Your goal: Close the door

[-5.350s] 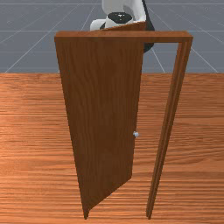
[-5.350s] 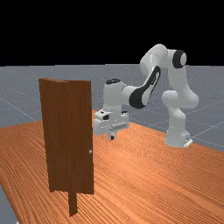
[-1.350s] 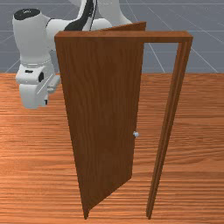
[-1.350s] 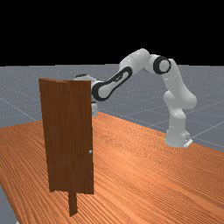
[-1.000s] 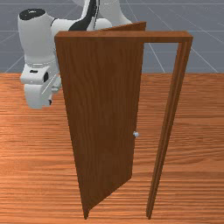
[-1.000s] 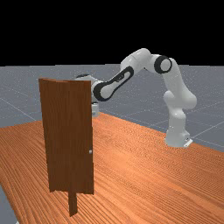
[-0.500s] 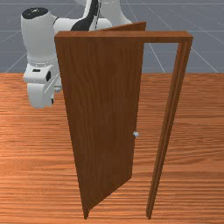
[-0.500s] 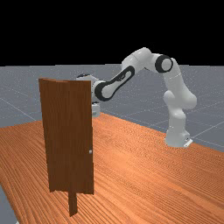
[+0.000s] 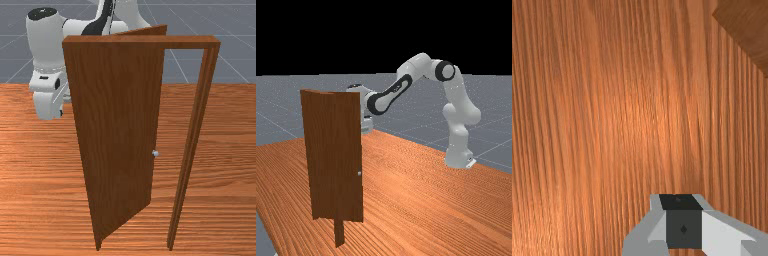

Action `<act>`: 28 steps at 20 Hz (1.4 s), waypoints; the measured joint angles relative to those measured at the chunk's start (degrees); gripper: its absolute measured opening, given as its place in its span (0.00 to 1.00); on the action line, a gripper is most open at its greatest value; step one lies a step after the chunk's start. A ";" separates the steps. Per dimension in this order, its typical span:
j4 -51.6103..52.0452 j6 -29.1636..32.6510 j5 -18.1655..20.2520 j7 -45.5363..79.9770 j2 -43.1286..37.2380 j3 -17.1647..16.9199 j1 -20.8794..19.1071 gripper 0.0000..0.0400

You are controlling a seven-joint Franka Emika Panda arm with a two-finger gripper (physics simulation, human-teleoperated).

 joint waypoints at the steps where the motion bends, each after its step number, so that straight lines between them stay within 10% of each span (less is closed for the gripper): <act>1: -0.15 0.09 -0.07 -0.62 -0.10 0.12 -0.05 0.00; 12: -7.10 1.90 -2.11 12.13 -4.86 3.16 8.48 0.00; 28: -10.47 3.04 -2.31 12.19 -7.10 3.17 8.77 0.00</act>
